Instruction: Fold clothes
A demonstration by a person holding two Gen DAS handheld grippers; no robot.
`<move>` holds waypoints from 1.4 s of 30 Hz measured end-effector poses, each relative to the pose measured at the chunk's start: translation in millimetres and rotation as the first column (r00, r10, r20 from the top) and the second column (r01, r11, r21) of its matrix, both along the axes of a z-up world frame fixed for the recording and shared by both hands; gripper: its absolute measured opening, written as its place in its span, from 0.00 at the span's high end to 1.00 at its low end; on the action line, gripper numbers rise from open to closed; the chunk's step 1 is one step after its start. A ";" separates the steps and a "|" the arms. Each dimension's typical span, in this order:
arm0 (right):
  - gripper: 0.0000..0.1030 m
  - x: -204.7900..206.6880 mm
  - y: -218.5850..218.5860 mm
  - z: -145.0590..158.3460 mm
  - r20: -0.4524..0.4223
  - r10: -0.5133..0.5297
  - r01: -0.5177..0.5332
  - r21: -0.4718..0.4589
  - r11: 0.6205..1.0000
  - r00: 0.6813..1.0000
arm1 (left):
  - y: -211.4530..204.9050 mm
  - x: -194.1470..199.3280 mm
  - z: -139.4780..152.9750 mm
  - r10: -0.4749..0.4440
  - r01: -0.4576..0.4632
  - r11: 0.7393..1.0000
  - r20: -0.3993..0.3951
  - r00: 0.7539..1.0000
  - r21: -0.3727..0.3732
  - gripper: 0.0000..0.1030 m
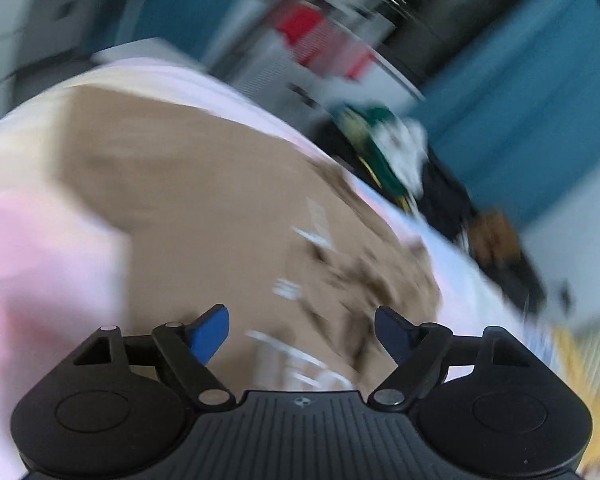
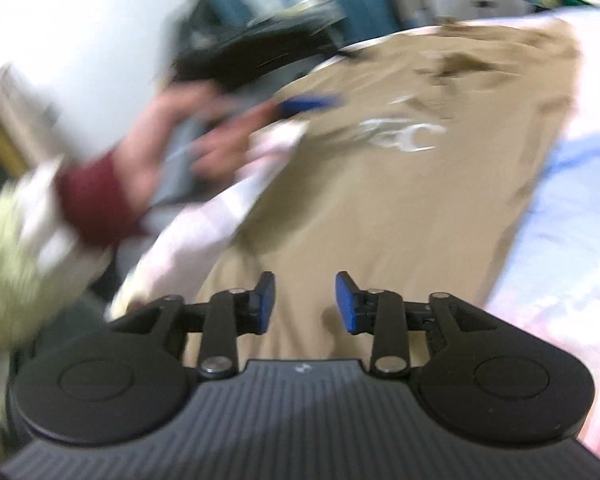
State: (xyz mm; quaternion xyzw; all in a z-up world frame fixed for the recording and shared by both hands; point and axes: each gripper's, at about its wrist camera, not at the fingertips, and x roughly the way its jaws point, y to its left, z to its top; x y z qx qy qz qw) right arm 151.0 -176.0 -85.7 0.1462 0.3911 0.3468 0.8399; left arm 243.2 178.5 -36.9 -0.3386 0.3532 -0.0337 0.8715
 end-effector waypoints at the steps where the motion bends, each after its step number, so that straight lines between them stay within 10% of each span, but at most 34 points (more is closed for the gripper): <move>1: 0.36 3.8 -4.3 -2.4 -0.014 -0.059 0.059 0.004 0.998 0.998 | 17.5 -6.9 -0.2 0.037 -0.037 0.999 0.000 0.999 -0.034 0.21; 6: 0.34 15.8 -20.6 -13.9 -0.061 -0.298 0.298 0.000 0.954 0.953 | 79.6 -6.5 -24.0 0.236 -0.242 0.962 -0.060 0.970 -0.130 0.23; 17: 0.35 32.0 -31.3 -29.0 -0.041 -0.484 0.483 -0.041 0.875 0.874 | 73.2 75.2 -47.2 0.281 -0.266 0.954 0.105 0.954 -0.139 0.30; 25: 0.34 25.7 -10.5 -19.7 0.072 -0.415 0.418 -0.044 0.907 0.907 | 63.8 116.9 -29.2 0.252 -0.274 0.949 0.147 0.956 0.155 0.92; 31: 0.34 17.9 -8.9 -9.6 0.112 -0.412 0.419 -0.044 0.907 0.904 | 9.4 119.2 29.2 0.140 -0.224 0.897 0.237 0.961 0.381 0.95; 42: 0.34 10.6 -29.1 8.4 0.173 -0.457 0.468 -0.028 0.883 0.873 | -200.1 151.5 97.0 -0.201 -0.042 0.696 0.251 0.947 0.717 0.95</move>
